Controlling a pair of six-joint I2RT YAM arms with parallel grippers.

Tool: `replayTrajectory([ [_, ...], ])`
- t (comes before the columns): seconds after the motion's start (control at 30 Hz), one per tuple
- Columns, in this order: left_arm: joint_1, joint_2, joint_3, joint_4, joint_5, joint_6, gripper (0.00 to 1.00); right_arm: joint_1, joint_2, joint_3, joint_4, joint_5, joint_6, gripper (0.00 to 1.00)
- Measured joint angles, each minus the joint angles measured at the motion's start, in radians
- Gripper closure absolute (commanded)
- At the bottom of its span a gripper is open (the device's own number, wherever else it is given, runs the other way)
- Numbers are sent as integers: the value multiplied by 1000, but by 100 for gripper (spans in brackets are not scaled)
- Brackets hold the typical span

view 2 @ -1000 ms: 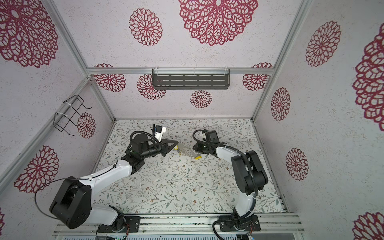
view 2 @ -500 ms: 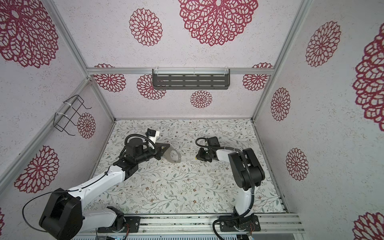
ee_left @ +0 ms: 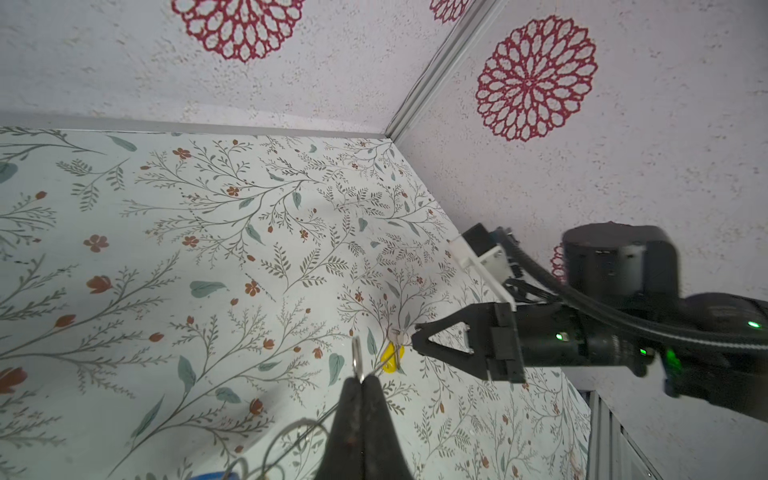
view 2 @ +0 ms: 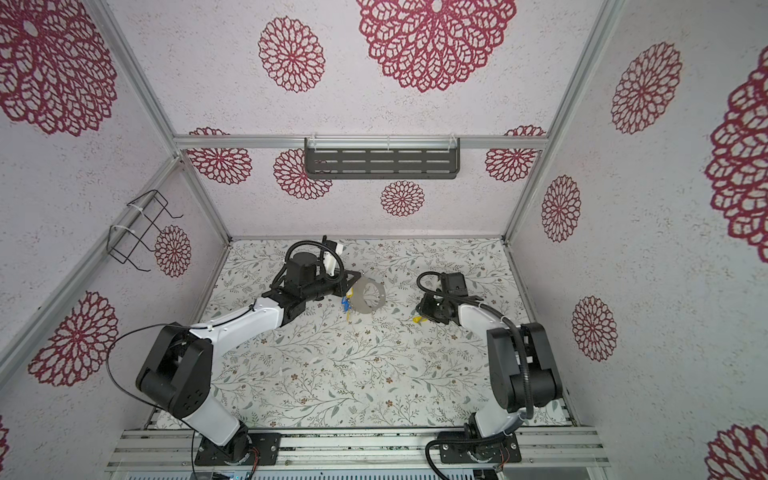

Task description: Remove the keys from the keyring

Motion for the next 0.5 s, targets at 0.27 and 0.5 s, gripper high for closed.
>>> replayTrajectory([
  [0.27, 116, 208, 207, -125, -39, -85, 100, -61, -155, -21, -4, 89, -21, 66],
  [0.5, 204, 314, 168, -93, -85, -192, 99, -81, -181, -82, -29, 113, -22, 61],
])
